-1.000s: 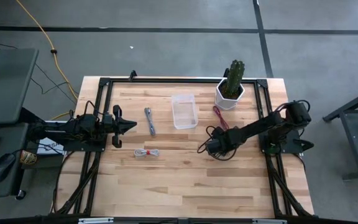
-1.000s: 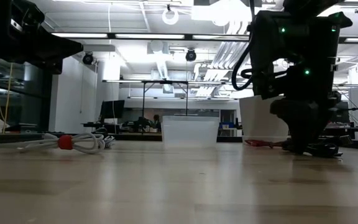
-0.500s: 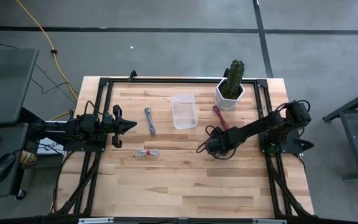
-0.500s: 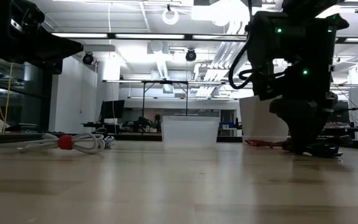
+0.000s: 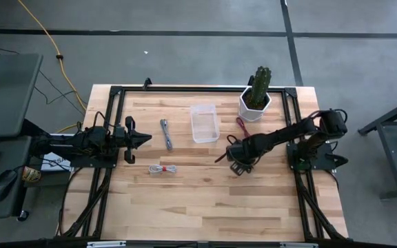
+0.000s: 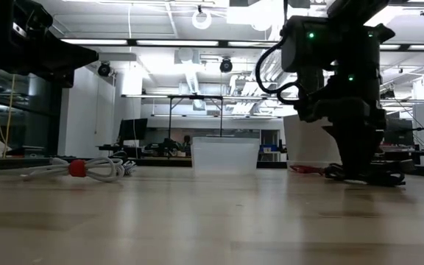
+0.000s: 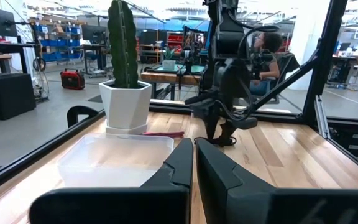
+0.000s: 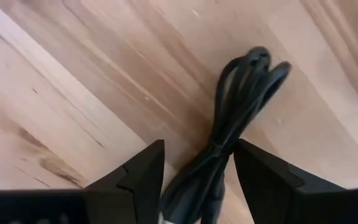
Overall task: Pick and place USB-C Cables
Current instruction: Put the black charger cable into the transparent bin
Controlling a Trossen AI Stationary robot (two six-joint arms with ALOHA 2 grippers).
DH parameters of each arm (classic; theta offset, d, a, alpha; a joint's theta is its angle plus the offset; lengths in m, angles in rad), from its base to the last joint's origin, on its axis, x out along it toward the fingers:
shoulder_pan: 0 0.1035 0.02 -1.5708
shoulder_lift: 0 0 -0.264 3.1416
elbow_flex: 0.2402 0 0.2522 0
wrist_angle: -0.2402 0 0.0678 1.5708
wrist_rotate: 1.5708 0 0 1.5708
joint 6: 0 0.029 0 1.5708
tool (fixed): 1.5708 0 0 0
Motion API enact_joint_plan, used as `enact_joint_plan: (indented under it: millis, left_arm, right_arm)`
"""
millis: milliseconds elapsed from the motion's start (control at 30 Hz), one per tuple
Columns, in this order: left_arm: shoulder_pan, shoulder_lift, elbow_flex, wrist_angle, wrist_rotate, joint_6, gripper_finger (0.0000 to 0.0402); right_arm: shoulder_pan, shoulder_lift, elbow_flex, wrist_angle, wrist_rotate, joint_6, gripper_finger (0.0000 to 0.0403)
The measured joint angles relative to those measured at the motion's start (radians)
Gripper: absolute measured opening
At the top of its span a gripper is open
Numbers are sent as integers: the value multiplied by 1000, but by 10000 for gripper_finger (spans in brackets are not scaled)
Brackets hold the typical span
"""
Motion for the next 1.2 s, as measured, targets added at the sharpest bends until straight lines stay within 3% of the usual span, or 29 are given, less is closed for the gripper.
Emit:
enact_joint_plan:
  millis: [233,500,1000,1200]
  left_arm:
    - [0,0,0,0,0,0,3]
    - [0,0,0,0,0,0,3]
    - [0,0,0,0,0,0,3]
    - [0,0,0,0,0,0,3]
  right_arm:
    - [-11,-1,-15,-7,79,1,183]
    - [-11,-18,-122,81,78,73,183]
    - [-6,-27,-113,80,83,50,182]
    - [-6,-27,-113,81,83,41,148]
